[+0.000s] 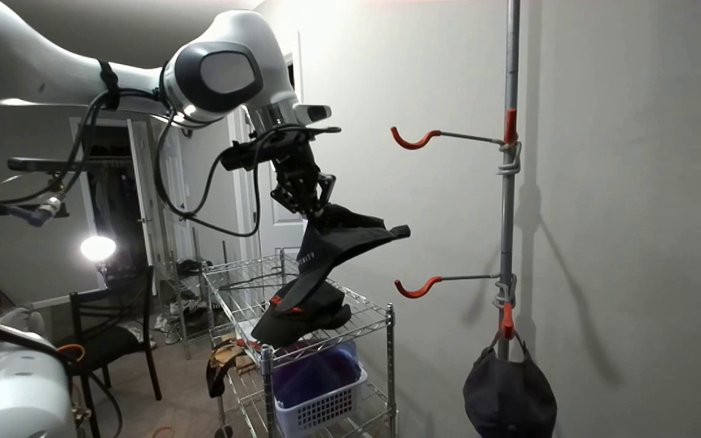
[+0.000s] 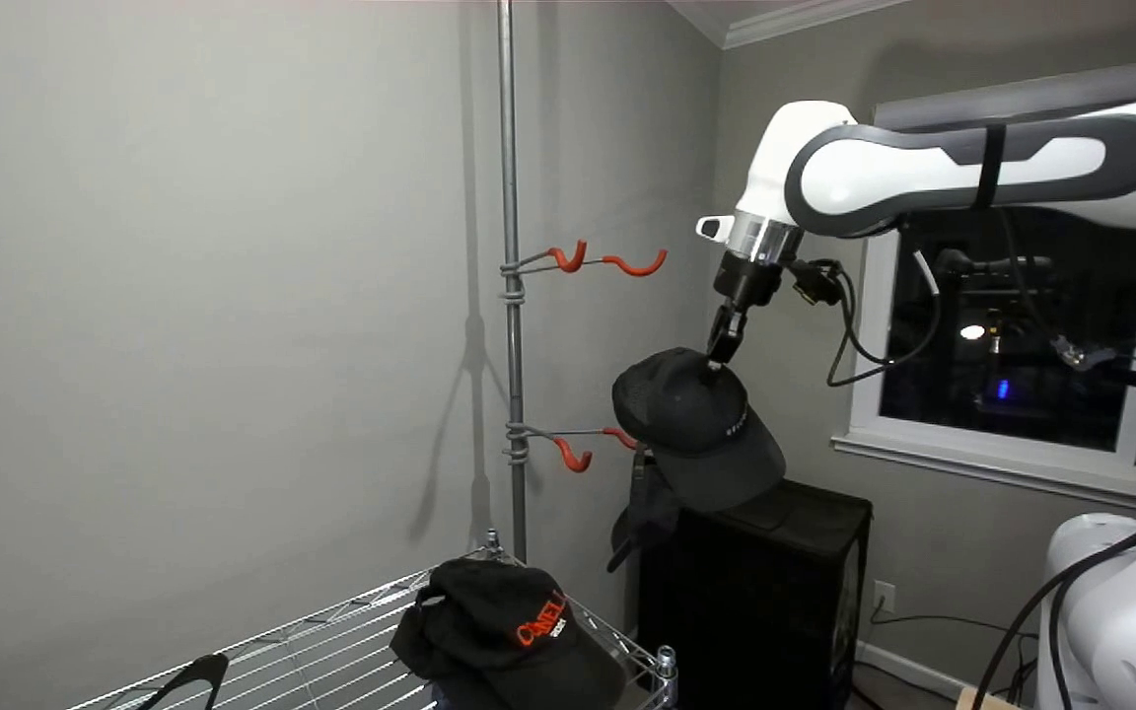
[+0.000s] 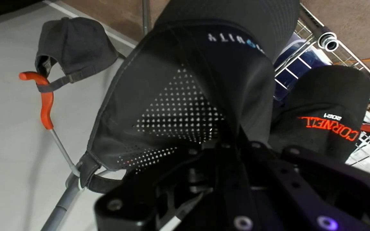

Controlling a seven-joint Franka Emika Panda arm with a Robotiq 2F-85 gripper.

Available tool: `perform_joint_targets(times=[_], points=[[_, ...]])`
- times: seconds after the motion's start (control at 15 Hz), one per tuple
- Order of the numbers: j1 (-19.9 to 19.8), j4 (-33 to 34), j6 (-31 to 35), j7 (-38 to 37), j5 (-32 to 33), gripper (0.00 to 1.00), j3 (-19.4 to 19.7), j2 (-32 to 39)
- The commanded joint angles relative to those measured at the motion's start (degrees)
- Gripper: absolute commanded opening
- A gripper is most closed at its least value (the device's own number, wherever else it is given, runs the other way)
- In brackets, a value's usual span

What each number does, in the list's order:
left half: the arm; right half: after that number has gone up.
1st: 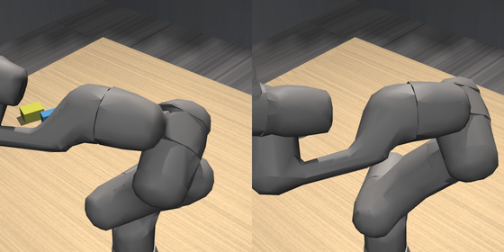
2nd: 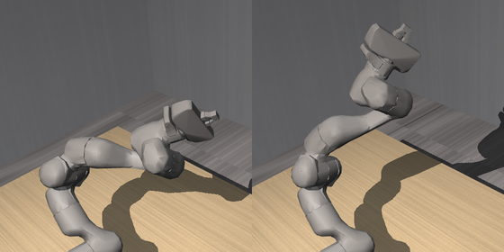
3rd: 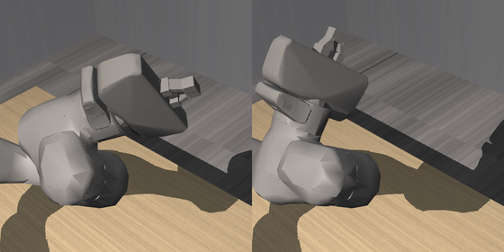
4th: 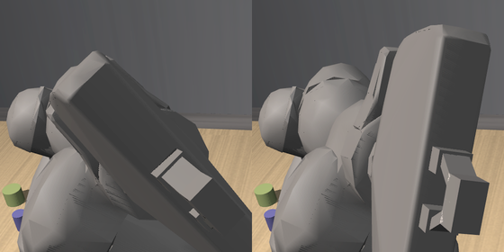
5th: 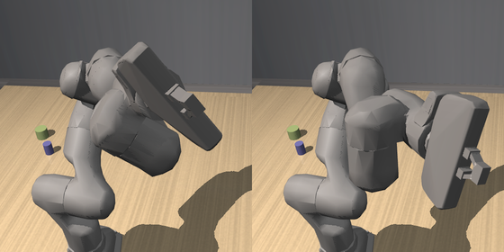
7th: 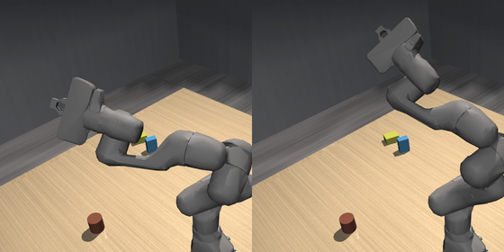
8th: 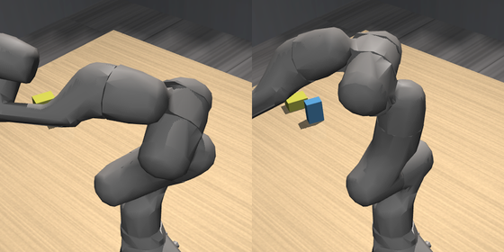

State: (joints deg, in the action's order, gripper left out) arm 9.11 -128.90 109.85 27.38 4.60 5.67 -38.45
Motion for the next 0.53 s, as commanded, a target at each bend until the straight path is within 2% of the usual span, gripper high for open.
perform_joint_targets(times=[0.0,0.33,0.47], points=[[-0.5,-0.2,-0.1,0.5,-0.4,0.03,0.4,-0.2],[-0.3,-0.6,-0.1,0.5,-0.6,0.03,0.5,-0.8],[-2.0,1.5,0.9,-0.2,-0.6,0.03,2.5,-0.1]])
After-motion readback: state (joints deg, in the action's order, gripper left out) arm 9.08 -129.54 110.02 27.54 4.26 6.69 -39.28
